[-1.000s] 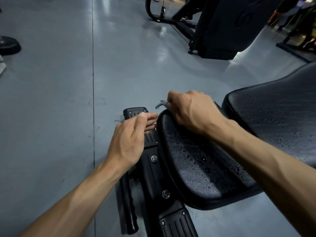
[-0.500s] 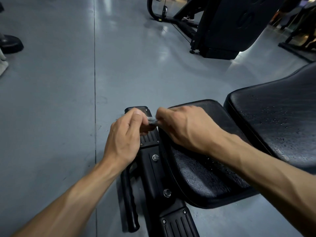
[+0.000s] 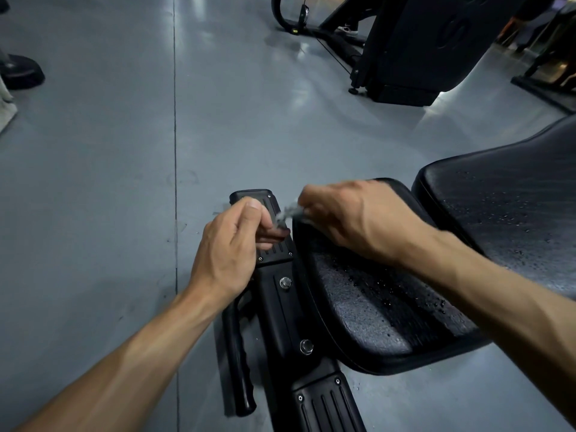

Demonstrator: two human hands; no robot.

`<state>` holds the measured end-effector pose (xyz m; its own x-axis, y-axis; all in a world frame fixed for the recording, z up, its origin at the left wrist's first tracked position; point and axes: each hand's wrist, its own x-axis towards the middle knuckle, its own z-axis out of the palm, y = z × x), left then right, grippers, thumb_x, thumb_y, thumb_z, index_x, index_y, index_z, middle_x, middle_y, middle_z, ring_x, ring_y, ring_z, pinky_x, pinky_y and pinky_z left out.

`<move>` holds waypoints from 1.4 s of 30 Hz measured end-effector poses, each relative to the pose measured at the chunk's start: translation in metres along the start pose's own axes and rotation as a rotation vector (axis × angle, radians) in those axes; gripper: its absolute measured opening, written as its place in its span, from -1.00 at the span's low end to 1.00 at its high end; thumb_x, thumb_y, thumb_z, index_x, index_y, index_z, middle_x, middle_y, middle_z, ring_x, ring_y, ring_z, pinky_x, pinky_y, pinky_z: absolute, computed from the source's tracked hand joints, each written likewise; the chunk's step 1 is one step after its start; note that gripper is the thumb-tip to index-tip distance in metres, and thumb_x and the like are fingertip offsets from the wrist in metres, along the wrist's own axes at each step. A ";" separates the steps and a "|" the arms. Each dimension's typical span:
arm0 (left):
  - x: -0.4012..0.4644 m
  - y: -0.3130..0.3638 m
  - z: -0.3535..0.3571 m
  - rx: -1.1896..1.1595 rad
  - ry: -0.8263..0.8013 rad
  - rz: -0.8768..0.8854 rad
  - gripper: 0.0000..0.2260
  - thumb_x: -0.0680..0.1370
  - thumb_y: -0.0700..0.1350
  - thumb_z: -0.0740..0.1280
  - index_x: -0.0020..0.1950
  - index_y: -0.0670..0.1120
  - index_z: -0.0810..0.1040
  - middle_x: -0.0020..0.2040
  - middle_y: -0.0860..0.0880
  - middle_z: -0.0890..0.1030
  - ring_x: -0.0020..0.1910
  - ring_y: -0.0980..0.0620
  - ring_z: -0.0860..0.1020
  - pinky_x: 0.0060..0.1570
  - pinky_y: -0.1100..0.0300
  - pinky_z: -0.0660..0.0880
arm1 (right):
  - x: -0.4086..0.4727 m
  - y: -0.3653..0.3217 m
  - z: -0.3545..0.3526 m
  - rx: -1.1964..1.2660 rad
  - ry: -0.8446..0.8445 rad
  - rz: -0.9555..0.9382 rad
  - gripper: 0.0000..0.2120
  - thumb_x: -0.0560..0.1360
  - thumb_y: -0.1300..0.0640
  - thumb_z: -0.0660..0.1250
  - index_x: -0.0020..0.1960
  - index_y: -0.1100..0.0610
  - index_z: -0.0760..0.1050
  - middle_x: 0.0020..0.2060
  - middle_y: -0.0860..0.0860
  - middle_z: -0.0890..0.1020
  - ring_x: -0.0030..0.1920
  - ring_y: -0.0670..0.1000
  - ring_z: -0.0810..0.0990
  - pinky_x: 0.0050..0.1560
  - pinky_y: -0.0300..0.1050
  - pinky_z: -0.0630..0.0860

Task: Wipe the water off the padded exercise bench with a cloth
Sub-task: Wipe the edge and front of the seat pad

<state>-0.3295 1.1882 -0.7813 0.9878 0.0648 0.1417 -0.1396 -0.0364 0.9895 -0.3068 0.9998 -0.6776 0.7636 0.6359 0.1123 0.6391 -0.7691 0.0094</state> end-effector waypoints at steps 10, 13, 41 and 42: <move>0.002 -0.001 -0.002 -0.009 0.003 0.013 -0.69 0.62 0.04 0.11 -0.22 -0.01 0.53 -0.19 -0.08 0.73 -0.14 -0.09 0.72 -0.08 -0.09 0.66 | -0.019 -0.024 0.002 0.034 -0.059 -0.079 -0.73 0.65 -0.14 0.07 0.04 0.01 0.43 -0.23 -0.06 0.56 -0.24 0.15 0.55 -0.25 0.07 0.51; 0.001 -0.002 -0.001 -0.038 -0.004 -0.002 -0.65 0.63 0.05 0.09 -0.25 0.07 0.57 -0.16 -0.04 0.75 -0.12 -0.03 0.73 -0.10 0.03 0.64 | -0.007 -0.004 -0.004 -0.057 0.021 0.059 -0.71 0.67 -0.18 0.08 0.09 0.01 0.43 -0.23 -0.04 0.59 -0.25 0.17 0.58 -0.27 0.02 0.48; 0.006 0.005 0.011 0.283 -0.198 0.306 -0.65 0.66 0.08 0.14 0.29 0.08 0.64 0.31 0.25 0.60 0.40 0.16 0.49 0.42 0.19 0.37 | -0.034 0.041 -0.018 -0.183 0.116 0.427 -0.84 0.66 -0.01 0.15 -0.01 0.08 0.31 -0.27 0.11 0.58 -0.24 0.28 0.58 -0.25 0.05 0.46; 0.005 0.004 0.011 0.297 -0.205 0.314 -0.64 0.66 0.09 0.13 0.29 0.09 0.64 0.31 0.26 0.59 0.41 0.15 0.49 0.42 0.19 0.36 | -0.036 0.046 -0.021 -0.172 0.127 0.467 -0.83 0.66 -0.01 0.14 0.00 0.09 0.33 -0.26 0.14 0.59 -0.24 0.29 0.58 -0.23 0.07 0.50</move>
<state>-0.3240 1.1778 -0.7764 0.8983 -0.1923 0.3951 -0.4375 -0.3077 0.8449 -0.3074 0.9402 -0.6608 0.9398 0.2177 0.2635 0.2002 -0.9754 0.0918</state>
